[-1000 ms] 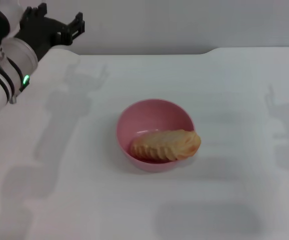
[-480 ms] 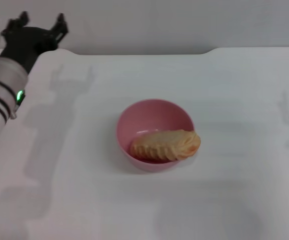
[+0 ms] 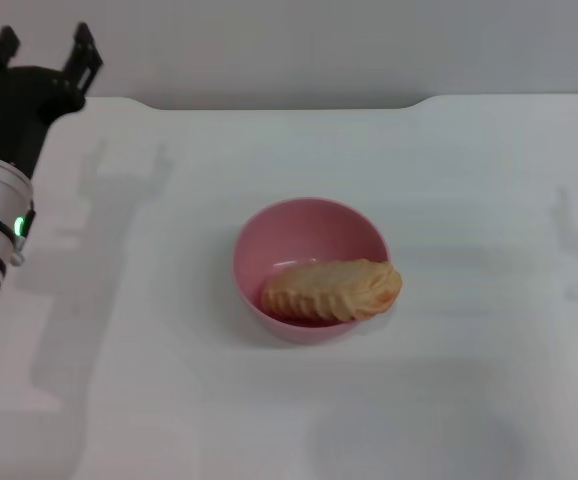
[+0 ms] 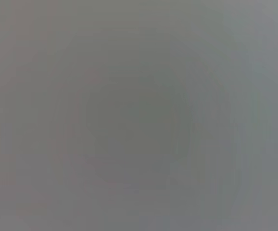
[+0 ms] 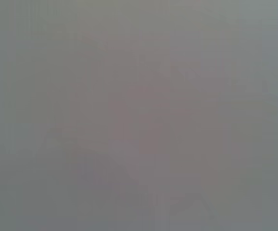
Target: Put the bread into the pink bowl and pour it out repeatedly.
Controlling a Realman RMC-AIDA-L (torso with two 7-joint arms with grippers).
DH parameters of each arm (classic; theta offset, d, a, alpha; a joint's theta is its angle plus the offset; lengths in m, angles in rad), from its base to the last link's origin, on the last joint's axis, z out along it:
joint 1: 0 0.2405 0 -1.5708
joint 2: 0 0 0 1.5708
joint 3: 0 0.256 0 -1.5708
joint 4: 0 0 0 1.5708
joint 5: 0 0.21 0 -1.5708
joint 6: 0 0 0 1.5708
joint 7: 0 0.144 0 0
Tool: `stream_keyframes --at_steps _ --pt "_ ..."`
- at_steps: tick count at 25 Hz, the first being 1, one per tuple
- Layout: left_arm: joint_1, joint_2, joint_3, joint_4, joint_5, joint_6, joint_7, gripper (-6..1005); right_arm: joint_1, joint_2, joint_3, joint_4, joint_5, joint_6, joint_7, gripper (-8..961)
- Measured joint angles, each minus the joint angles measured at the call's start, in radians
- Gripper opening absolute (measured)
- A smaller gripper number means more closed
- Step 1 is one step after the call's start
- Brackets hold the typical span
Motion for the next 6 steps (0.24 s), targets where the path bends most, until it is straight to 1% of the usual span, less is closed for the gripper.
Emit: stream_keyframes --at_steps 2,6 --pt "0.0 -0.001 0.001 0.006 0.016 -0.041 -0.022 849 -0.001 0.0 0.003 -0.01 0.003 0.033 0.001 835" --pt "0.0 -0.003 0.001 0.007 0.018 -0.054 -0.081 849 0.003 0.0 0.003 -0.014 0.01 0.073 0.002 835"
